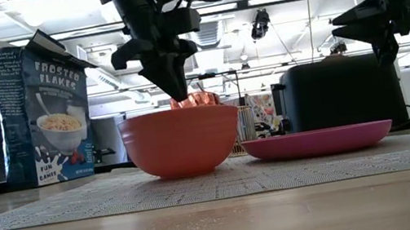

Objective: Arrange a breakfast setting
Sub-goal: Put the cup with milk on the gray tablemat to the top of the orange bowl, then pour the cereal from the blue cereal box into the orange bowl on the gray tablemat

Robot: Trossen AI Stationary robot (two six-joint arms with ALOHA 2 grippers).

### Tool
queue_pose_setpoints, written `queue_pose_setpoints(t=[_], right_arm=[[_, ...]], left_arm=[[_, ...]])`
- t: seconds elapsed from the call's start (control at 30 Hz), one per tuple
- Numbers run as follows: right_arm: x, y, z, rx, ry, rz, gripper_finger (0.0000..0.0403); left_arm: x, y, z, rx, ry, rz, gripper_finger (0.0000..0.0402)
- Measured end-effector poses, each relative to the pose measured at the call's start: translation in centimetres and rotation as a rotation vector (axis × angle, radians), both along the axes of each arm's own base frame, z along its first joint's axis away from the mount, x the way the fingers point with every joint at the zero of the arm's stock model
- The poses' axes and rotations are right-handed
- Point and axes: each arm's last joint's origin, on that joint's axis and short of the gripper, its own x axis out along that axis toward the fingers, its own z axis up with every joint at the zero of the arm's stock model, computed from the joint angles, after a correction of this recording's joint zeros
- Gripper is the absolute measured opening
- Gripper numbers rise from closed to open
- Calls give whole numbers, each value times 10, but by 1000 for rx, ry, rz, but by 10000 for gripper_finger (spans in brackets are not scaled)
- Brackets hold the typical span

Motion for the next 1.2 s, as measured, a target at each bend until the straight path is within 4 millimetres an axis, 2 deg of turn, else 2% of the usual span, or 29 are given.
queue_pose_setpoints(t=[0.4, 0.67, 0.87, 1.0, 1.2], right_arm=[[0, 0, 0, 0, 0, 0, 91], [0, 0, 0, 0, 0, 0, 91], [0, 0, 0, 0, 0, 0, 91], [0, 0, 0, 0, 0, 0, 91], [0, 0, 0, 0, 0, 0, 91]], left_arm=[[-2, -4, 2, -75, -17, 172, 114], [-15, -24, 27, -75, -58, 162, 148], [-32, -35, 34, -153, -48, 357, 171], [-45, -47, 26, -125, -54, 494, 183], [-78, -64, 17, -70, -162, 767, 203]])
